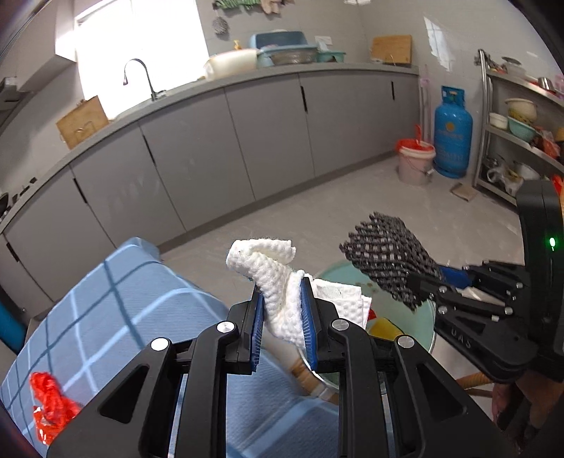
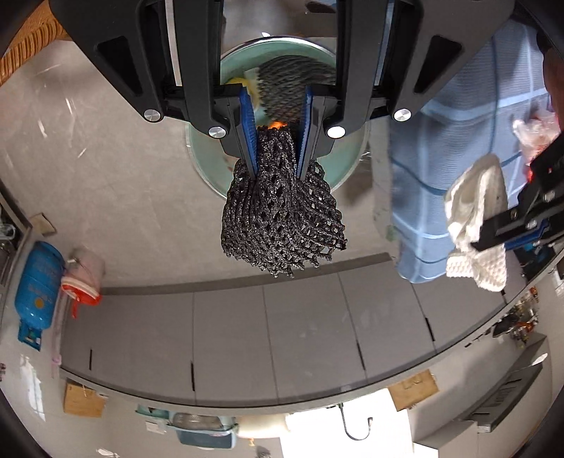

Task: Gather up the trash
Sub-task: 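Carry the cloth and net over the teal bucket and open both tools, then move both tools back over the trash on the table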

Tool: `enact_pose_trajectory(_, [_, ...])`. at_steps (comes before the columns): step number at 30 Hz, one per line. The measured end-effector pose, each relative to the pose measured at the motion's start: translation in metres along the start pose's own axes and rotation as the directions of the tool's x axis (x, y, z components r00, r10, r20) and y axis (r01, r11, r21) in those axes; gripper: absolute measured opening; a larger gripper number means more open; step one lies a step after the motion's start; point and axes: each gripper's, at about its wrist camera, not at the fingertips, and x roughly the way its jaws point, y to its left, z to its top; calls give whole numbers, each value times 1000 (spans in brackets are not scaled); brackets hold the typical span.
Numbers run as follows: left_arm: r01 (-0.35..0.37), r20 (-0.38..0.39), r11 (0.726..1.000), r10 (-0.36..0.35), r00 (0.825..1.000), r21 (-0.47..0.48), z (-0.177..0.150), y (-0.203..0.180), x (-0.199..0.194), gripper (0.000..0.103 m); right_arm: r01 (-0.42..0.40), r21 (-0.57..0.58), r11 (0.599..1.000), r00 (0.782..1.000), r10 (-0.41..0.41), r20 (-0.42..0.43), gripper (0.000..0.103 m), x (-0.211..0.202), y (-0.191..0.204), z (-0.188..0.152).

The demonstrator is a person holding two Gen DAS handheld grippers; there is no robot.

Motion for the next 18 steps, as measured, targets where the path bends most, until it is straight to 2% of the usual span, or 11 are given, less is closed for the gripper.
enact_pose_trajectory(4, [30, -20, 999, -30, 999, 10, 1, -9, 17, 23, 3, 3, 1000, 1000, -3, -15, 24, 13, -6, 1])
enact_pose_trajectory(6, [43, -26, 999, -43, 999, 27, 2, -14, 25, 27, 5, 8, 1000, 1000, -4, -24, 26, 22, -11, 1])
enact_pose_trajectory(7, [39, -27, 999, -39, 999, 35, 1, -17, 28, 30, 0, 12, 1000, 1000, 1, -24, 35, 26, -14, 1])
enact_pose_trajectory(8, [44, -27, 998, -43, 999, 41, 1, -20, 30, 44, 5, 16, 1000, 1000, -5, -17, 53, 28, -15, 0])
enact_pose_trajectory(9, [37, -24, 998, -36, 999, 45, 0, -22, 33, 63, 11, 23, 1000, 1000, -11, -14, 62, 29, -17, -1])
enact_pose_trajectory(10, [20, -14, 999, -19, 1000, 44, -1, -22, 34, 68, 10, 33, 999, 1000, -10, -17, 66, 32, -20, -1])
enact_pose_trajectory(13, [4, -34, 999, -3, 999, 44, -5, -19, 41, 69, 28, 46, 999, 999, -27, -23, 65, 35, -27, -3])
enact_pose_trajectory(18, [-30, -52, 999, 30, 998, 12, -6, -7, 44, 79, 43, 75, 996, 999, -41, -23, 68, 29, -34, -7])
